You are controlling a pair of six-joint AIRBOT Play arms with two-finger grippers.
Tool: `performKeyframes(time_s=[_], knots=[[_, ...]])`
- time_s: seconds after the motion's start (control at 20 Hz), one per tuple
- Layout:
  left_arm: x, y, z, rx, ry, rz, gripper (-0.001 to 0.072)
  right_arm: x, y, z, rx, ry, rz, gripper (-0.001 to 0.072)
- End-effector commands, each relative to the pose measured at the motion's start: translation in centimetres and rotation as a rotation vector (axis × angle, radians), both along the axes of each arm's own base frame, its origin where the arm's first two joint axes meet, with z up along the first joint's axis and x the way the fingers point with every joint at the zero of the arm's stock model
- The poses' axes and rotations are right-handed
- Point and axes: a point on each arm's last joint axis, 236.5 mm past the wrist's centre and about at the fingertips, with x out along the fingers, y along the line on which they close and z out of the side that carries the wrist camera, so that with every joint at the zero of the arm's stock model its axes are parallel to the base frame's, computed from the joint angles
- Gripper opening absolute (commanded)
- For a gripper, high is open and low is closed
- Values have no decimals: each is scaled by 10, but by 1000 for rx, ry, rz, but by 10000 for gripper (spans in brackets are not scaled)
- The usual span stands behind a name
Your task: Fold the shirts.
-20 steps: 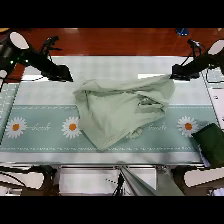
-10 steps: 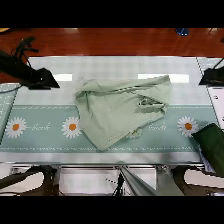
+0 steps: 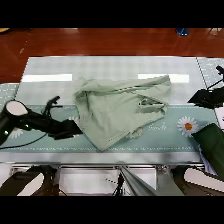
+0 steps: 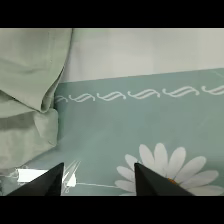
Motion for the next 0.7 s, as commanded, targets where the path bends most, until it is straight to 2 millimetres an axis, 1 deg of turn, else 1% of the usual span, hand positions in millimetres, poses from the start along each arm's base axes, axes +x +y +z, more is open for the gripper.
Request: performKeyframes(time_s=[0.0, 0.1, 0.2, 0.3, 0.35, 0.45, 0.55, 0.65], knots=[[-24, -32, -29, -40, 33, 23, 671, 9, 4, -4, 26, -59, -10, 526], [-23, -50, -36, -51, 29, 19, 670, 9, 4, -4, 24, -60, -6, 526], [-26, -66, -46, -55, 56, 14, 671, 9, 5, -4, 26, -59, -5, 526], [-31, -76, -60, -42, 87, 11, 671, 9, 5, -4, 26, -59, -5, 526], [-30, -81, -65, -40, 95, 26, 670, 9, 5, -4, 27, -59, -5, 526], [-14, -91, -71, -53, 66, 86, 659, 9, 6, -4, 31, -60, -7, 525], [18, -97, -72, -70, 24, 220, 641, 10, 8, -2, 44, -64, -8, 525], [40, -99, -68, -84, -12, 303, 435, 10, 10, -1, 53, -65, -8, 525]])
